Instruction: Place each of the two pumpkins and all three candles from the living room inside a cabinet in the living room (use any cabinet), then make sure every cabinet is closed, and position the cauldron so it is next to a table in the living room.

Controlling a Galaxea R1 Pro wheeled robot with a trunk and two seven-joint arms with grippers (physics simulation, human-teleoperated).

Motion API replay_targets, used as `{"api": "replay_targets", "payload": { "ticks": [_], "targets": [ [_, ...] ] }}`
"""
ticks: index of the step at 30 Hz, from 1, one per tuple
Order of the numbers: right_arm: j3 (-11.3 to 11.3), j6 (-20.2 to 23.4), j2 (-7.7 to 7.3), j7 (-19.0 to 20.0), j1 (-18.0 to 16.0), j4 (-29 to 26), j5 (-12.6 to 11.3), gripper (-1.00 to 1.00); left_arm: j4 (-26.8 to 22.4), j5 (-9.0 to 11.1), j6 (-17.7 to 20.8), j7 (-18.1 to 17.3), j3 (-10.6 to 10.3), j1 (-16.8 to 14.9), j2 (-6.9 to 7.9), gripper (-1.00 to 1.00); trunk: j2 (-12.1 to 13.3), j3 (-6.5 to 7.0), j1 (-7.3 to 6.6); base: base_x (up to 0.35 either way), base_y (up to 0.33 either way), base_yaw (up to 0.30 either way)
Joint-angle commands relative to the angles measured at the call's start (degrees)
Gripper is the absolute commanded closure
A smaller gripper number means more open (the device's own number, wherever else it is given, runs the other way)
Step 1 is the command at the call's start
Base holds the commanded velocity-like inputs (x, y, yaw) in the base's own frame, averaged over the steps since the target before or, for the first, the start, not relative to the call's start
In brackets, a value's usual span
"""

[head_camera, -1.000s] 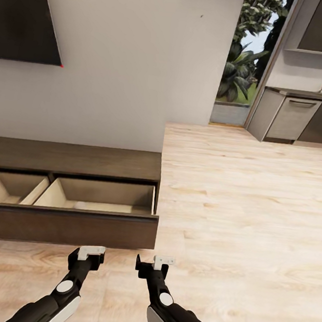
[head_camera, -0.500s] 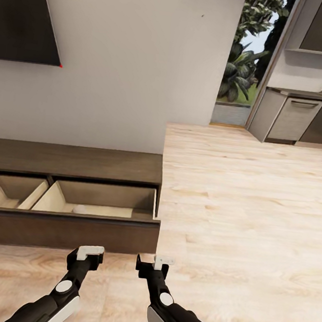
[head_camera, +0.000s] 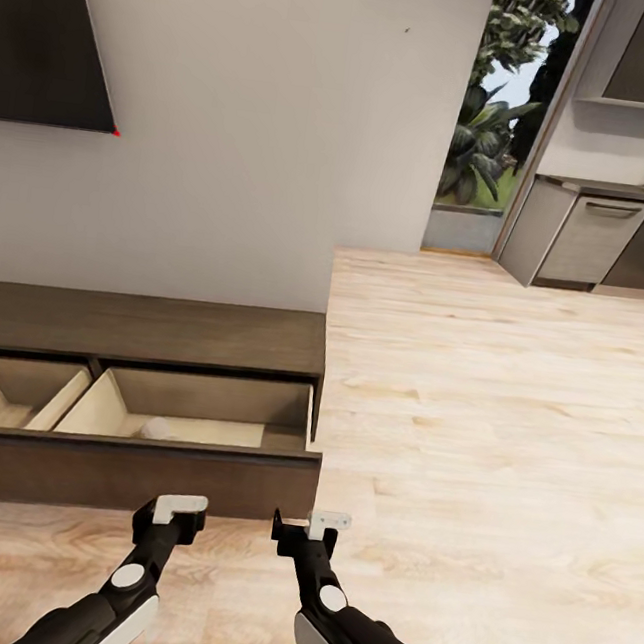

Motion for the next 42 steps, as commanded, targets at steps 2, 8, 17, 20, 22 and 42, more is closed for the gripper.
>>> {"api": "replay_targets", "payload": {
  "ticks": [2,8,17,20,22,42],
  "targets": [
    [0.49,-0.37,-0.02,-0.33,-0.09,-0.01,-0.53,-1.0,-0.04,0.53,-0.46,0.41,-0.36,-0.08,0.22,-1.0,-0.02,-0.05,-0.01,0.003,0.0,0.0],
    [0.41,-0.5,-0.1,-0.33,-0.09,-0.01,-0.55,-1.0,-0.04,0.41,-0.45,0.35,-0.46,-0.1,0.15,-1.0,-2.03,-0.95,1.09,0.0,0.0,0.0],
    [0.53,-3.99,0.24,-4.13,-0.09,-0.2,0.18,-1.0,0.03,0.34,-0.47,0.32,-0.88,-0.06,0.35,-1.0,-5.64,-2.56,3.07,0.0,0.0,0.0],
    [0.8,-4.55,0.26,-7.93,-0.09,-1.87,1.62,-1.0,0.03,0.32,-0.51,0.32,-0.93,-0.06,0.45,-1.0,-6.84,-3.1,3.72,0.0,0.0,0.0],
    [0.87,-4.66,0.28,-9.1,-0.09,-2.48,2.85,-1.0,0.04,0.33,-0.52,0.29,-0.94,-0.06,0.48,-1.0,-7.64,-3.46,4.16,0.0,0.0,0.0],
    [1.09,-4.73,0.17,-9.17,-0.09,-2.75,4.28,-1.0,-0.57,0.38,-0.44,0.41,-0.25,-0.12,0.07,-1.0,-15.28,-7.09,8.36,0.0,0.0,0.0]
  ]
}}
